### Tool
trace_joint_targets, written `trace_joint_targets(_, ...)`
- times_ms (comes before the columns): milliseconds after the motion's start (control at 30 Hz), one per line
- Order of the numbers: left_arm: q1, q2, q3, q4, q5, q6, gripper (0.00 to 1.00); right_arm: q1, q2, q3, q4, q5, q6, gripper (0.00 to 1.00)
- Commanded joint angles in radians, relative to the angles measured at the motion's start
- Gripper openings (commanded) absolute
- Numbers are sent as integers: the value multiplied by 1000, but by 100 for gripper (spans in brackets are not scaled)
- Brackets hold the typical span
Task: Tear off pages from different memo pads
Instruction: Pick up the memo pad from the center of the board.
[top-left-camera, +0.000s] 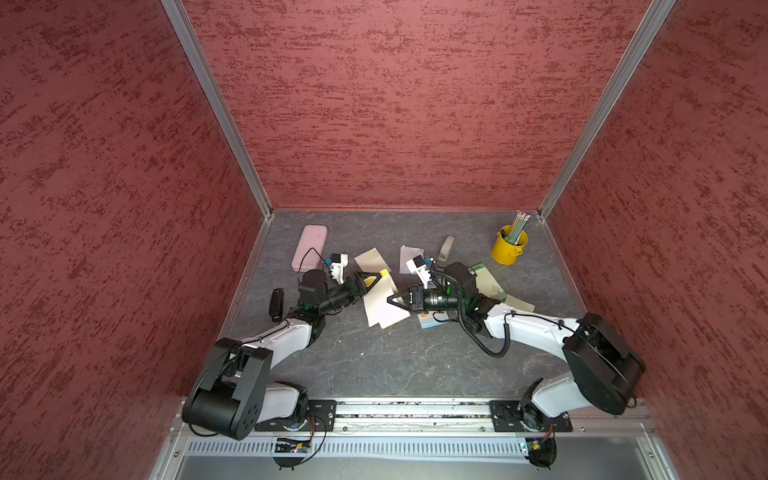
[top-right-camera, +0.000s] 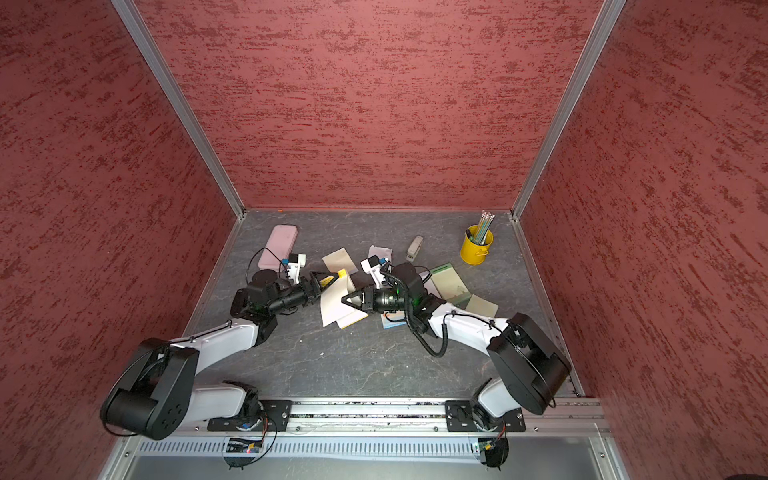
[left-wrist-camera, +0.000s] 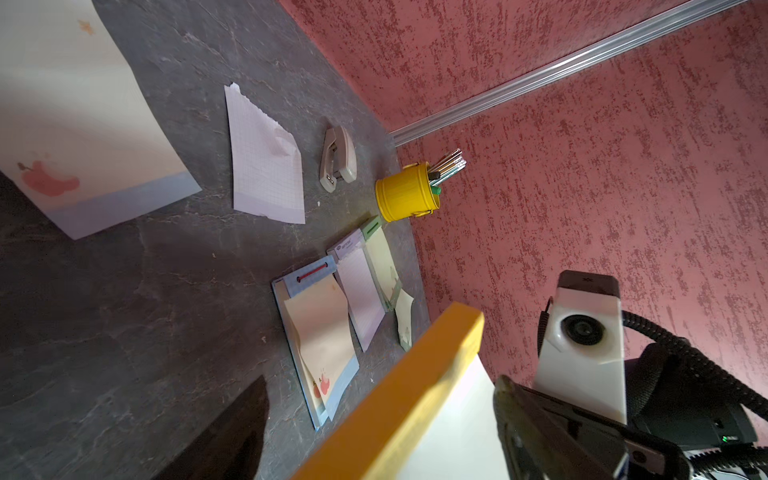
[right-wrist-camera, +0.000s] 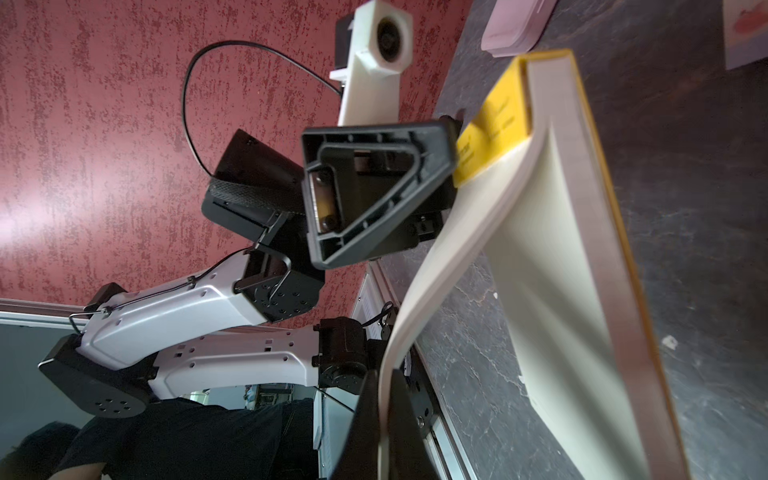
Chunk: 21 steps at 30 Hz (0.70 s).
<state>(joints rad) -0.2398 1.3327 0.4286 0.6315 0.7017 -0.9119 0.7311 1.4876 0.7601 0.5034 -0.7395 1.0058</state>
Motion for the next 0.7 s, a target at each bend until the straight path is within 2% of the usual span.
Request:
trace_joint_targets(0, 26, 1, 7, 28, 31, 16, 84, 2, -72, 22, 70, -32, 8, 0)
trace_joint_targets(267, 4, -31, 22, 86, 68, -22, 69, 1, -55, 20, 50, -42, -4, 0)
trace_joint_targets(500, 47, -66, 54, -7, 119, 19, 41, -10, -70, 2, 22, -34, -19, 0)
trace_joint_targets(667, 75, -82, 63, -50, 153, 38, 33, -21, -72, -15, 14, -35, -23, 0)
